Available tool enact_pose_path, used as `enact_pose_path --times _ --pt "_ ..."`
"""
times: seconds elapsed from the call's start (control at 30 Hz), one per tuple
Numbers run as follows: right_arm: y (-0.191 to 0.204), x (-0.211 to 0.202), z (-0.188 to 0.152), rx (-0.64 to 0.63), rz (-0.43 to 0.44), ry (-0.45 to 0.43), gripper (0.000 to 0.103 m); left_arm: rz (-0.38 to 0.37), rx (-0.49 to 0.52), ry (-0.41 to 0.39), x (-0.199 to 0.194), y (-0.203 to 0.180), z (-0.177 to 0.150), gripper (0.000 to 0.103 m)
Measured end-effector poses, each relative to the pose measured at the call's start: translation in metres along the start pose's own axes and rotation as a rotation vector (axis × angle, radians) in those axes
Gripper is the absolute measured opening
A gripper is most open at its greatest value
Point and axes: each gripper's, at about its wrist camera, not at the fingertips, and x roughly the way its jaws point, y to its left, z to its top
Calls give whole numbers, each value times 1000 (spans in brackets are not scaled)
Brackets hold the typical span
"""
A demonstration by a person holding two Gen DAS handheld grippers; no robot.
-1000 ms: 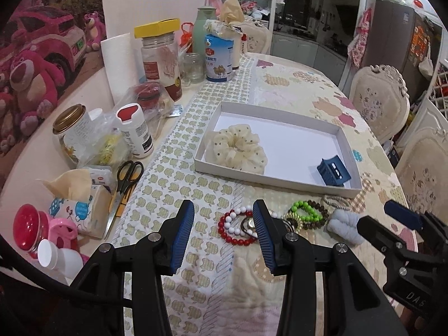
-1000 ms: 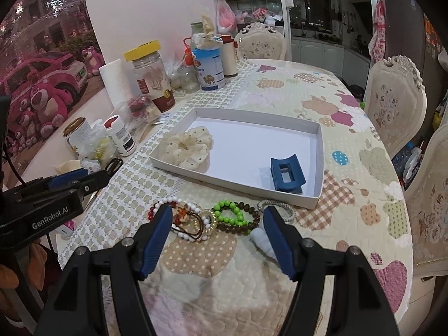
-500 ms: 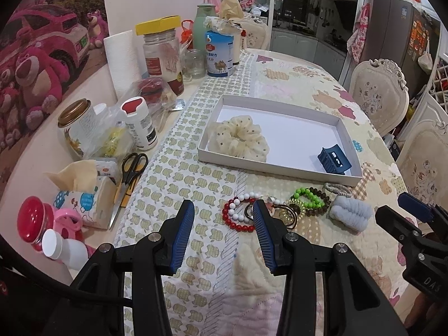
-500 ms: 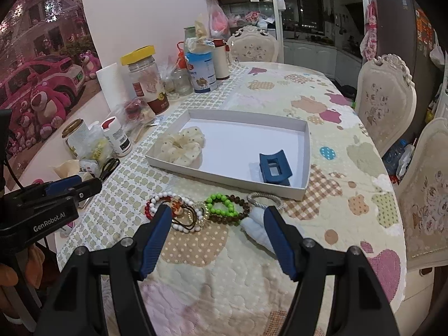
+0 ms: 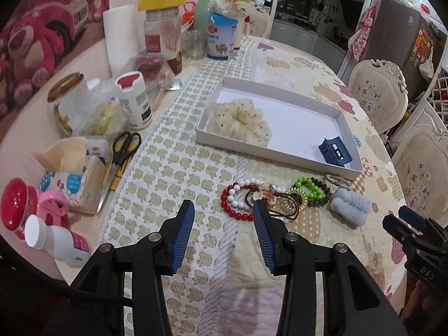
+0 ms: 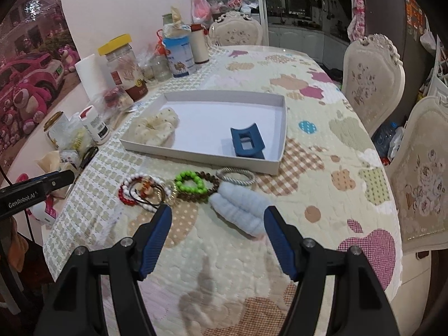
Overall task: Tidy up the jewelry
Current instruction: 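Withdraw both grippers back toward the remaining bracelets, then grasp the white bead bracelet with the left gripper while the right grasps the bow-charm hair tie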
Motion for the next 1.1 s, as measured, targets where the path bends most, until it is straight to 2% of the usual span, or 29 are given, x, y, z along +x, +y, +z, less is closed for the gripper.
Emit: enact_pose_path --times 0.3,0.47,0.57,0.73,0.93,1.1 --pt "-1 13 -2 -22 24 30 72 -36 -29 72 23 3 -1 33" --pt "17 24 4 -77 97 30 69 -25 -39 104 35 5 -1 33" --pt "38 40 9 -140 163 51 59 0 -45 111 40 11 -1 33" --pt "78 79 19 -269 211 100 49 30 -87 127 48 27 0 33" --pt "100 124 31 -328 253 166 47 59 -137 142 53 47 -1 33" --pt "109 146 36 -371 282 202 48 64 -174 154 60 57 0 33"
